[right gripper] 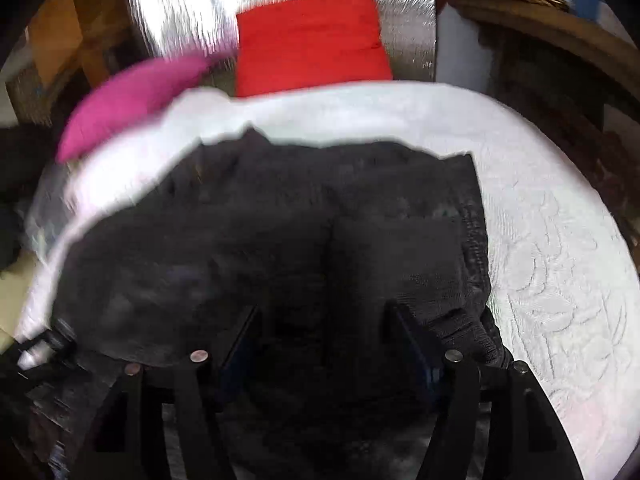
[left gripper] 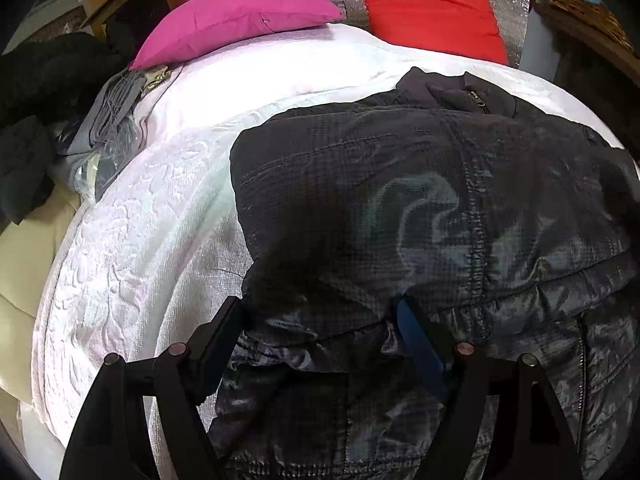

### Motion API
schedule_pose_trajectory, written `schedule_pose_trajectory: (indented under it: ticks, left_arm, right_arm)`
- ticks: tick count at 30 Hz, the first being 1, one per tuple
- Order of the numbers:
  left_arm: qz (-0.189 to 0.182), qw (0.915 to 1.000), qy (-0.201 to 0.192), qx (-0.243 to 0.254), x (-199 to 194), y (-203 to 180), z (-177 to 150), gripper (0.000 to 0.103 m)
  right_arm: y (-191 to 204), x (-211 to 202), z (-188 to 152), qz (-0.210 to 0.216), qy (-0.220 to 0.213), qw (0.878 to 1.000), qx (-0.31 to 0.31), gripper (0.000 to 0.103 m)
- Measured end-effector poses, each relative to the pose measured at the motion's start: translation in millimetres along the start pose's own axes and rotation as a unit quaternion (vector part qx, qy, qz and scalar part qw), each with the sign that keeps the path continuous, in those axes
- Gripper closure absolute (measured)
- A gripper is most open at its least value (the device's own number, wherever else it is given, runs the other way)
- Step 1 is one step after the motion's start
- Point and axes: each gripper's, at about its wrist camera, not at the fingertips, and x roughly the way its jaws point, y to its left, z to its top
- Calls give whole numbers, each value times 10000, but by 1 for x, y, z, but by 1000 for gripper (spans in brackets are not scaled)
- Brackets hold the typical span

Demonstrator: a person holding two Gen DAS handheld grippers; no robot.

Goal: Fold large clothes

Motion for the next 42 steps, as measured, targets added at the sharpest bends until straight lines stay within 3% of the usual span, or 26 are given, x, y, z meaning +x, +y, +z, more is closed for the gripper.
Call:
schedule_pose_trajectory:
  ticks: [4, 8, 12, 18, 20, 23, 28, 30, 34, 38, 42]
  left_arm:
    - [32, 10000, -19, 25, 2, -4, 1, 24]
    - [117, 9999, -32, 67, 2, -7, -2, 23]
    - [182, 9998, -51, 117, 2, -10, -4, 23]
    - [312, 9992, -56, 237, 4, -15, -7, 19]
    - [368, 9990, 13, 256, 7, -17, -8, 8]
    - [198, 9982, 495, 278, 26, -20, -14, 0]
    - [226, 9983, 483, 254, 23, -22, -14, 0]
    - [180, 9981, 521, 261, 18, -22, -11, 0]
    - [-58, 9994, 179, 279, -10, -10, -4, 0]
    - [-684, 9972, -244, -149, -41, 11, 2, 0]
    - [-654, 9958, -266, -577, -28, 22, 9, 0]
  right_arm:
    - [12, -29, 4, 361, -452, 9982, -123, 32]
    - [34, -15, -6, 731, -47, 9966, -367, 32]
    - [50, 19, -19, 467, 446, 9950, -767, 32]
    - [48, 5, -15, 510, 245, 9963, -645, 34]
    - [41, -6, -8, 400, -30, 9979, -507, 34]
    - [20, -18, 2, 14, -295, 9994, -161, 34]
    - [-22, 16, 0, -168, 293, 9986, 415, 34]
    - [-16, 18, 0, -279, 233, 9991, 205, 34]
    - [-9, 3, 2, -341, 67, 9992, 182, 34]
    - [7, -22, 3, 139, -296, 9995, 36, 34]
    - [23, -14, -1, 636, -24, 9980, -45, 34]
